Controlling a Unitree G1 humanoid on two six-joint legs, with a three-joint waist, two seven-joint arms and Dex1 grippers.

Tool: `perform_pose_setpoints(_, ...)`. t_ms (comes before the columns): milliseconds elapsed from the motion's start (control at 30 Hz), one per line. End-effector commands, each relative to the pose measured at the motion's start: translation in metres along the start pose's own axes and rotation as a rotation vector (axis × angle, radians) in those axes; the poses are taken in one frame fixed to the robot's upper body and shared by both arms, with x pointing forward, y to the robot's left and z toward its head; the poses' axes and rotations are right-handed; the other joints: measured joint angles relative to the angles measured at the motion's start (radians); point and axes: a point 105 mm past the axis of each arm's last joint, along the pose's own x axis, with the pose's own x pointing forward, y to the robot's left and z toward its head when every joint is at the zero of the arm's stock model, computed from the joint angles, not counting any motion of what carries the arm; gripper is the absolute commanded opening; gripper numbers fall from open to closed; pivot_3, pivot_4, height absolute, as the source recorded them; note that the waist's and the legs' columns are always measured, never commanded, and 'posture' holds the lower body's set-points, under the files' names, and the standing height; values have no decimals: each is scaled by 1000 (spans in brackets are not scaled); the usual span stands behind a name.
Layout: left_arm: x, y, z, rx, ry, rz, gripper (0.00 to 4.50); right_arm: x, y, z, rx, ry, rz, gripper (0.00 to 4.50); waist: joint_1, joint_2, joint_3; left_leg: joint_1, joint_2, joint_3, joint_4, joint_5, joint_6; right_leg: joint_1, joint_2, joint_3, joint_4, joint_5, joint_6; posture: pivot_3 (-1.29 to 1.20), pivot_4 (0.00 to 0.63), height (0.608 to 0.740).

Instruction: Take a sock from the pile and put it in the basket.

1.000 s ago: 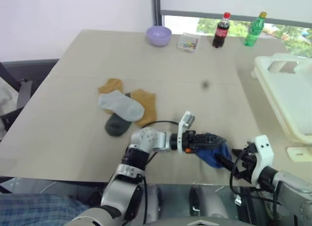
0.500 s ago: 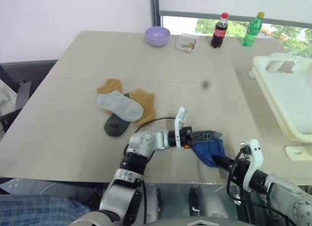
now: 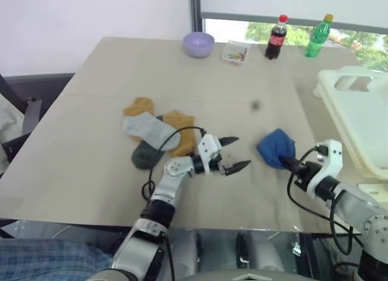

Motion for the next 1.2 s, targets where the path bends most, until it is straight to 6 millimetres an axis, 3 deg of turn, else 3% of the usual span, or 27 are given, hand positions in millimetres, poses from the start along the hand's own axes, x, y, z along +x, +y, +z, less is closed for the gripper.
perform_pose_setpoints(33, 7, -7, 3, 60, -42, -19, 4500, -2, 22, 16, -63, -34, 63, 23, -3, 1, -1, 0, 0, 0, 0, 0, 0, 0, 0, 0, 0, 0, 1, 0, 150, 736)
perform_pose_setpoints(233, 13, -8, 9, 51, -93, -17, 4500, -12, 36, 30, -123, -26, 94, 23, 1, 6, -3, 1, 0, 0, 0, 0, 0, 1, 0, 0, 0, -2, 3, 0, 150, 736)
perform_pose_setpoints(433, 27, -6, 34, 32, -189, -36, 4500, -38, 29, 69, -207, -32, 45, 23, 1, 4, -1, 0, -2, 1, 1, 0, 1, 2, -3, 0, 0, -1, 4, 0, 150, 736)
perform_pose_setpoints(567, 38, -9, 56, -32, -273, -77, 4500, -64, -10, 102, -231, -39, -120, 23, 0, 1, 1, -1, -2, 0, 1, -1, 2, 1, -2, 0, -1, -1, 4, 0, 150, 736)
perform_pose_setpoints(800, 51, -19, 80, -29, -329, -167, 4500, -102, -67, 139, -185, -104, -297, 23, -1, 0, 2, -1, -2, 1, 1, -1, 3, 1, 0, 1, -2, 1, 8, 0, 150, 736)
perform_pose_setpoints(967, 57, -17, 93, -106, -392, -178, 4500, -122, -116, 152, -74, -183, -396, 23, -2, 0, 2, 0, -2, 1, 2, -1, 3, 2, 0, 2, -2, -1, 6, 0, 150, 736)
perform_pose_setpoints(1200, 61, -30, 92, -87, -385, -257, 4500, -119, -176, 146, 130, -252, -469, 23, -4, 1, 1, 1, -1, 3, 2, -1, 3, 1, 2, 5, -2, -1, 6, 0, 150, 736)
